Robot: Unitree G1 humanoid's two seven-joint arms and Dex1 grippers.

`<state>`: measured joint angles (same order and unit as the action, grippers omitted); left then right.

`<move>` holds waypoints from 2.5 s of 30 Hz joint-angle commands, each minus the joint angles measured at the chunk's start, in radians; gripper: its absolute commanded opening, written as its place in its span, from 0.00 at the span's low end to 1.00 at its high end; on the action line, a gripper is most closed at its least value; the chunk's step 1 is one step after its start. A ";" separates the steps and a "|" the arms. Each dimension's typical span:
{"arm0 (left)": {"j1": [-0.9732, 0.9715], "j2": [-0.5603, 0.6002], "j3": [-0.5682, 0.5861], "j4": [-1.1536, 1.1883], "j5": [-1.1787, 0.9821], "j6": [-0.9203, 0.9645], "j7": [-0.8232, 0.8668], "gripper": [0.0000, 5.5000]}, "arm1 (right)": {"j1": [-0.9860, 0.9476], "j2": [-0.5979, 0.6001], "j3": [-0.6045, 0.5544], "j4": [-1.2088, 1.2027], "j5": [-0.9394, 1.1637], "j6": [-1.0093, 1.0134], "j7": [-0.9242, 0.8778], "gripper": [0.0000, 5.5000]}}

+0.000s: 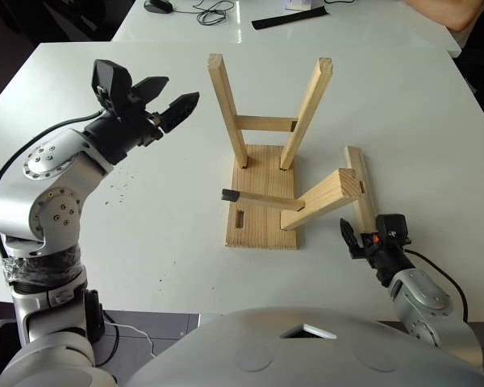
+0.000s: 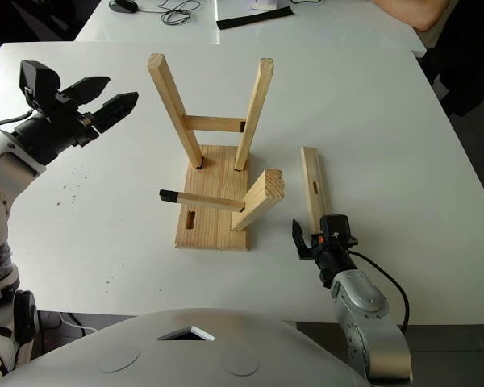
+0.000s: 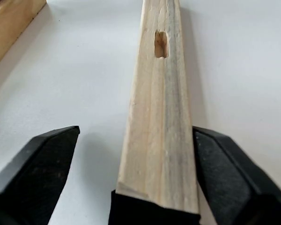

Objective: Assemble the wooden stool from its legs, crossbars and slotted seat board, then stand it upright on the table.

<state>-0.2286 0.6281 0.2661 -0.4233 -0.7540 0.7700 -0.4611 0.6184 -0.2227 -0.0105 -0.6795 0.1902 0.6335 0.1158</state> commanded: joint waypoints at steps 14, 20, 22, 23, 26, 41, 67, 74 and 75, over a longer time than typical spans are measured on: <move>-0.050 -0.001 -0.029 0.028 0.040 0.007 0.002 0.68 | -0.044 0.007 -0.026 0.074 -0.006 -0.089 0.023 0.37; -0.118 0.017 0.002 0.053 0.012 0.018 -0.014 0.68 | -0.156 -0.046 -0.152 0.063 0.050 -0.121 0.085 0.37; -0.164 0.014 0.023 0.038 -0.056 0.048 -0.030 0.68 | -0.235 -0.096 -0.232 0.059 0.090 -0.119 0.118 0.37; -0.187 0.010 0.034 0.033 -0.097 0.069 -0.032 0.68 | -0.272 -0.118 -0.267 0.060 0.107 -0.112 0.129 0.37; -0.259 -0.001 0.029 0.001 -0.210 0.134 -0.022 0.68 | -0.385 -0.182 -0.348 0.033 0.212 -0.082 0.185 0.37; -0.439 -0.164 -0.100 0.057 -0.429 0.178 0.018 0.68 | -0.849 -0.525 -0.478 0.118 1.011 0.146 0.476 0.37; -0.517 -0.230 -0.128 0.116 -0.600 0.150 -0.169 0.76 | -0.928 -0.662 -0.352 0.268 1.168 0.270 0.832 0.37; -0.507 -0.207 -0.151 0.087 -0.603 0.169 -0.205 0.76 | -0.924 -0.672 -0.317 0.254 1.134 0.266 0.880 0.37; -0.508 -0.207 -0.155 0.085 -0.602 0.171 -0.207 0.76 | -0.922 -0.671 -0.314 0.251 1.130 0.265 0.881 0.37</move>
<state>-0.7283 0.4080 0.1265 -0.3206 -1.3529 0.9261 -0.6589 -0.2906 -0.8813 -0.3378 -0.4158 1.3337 0.8965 0.9890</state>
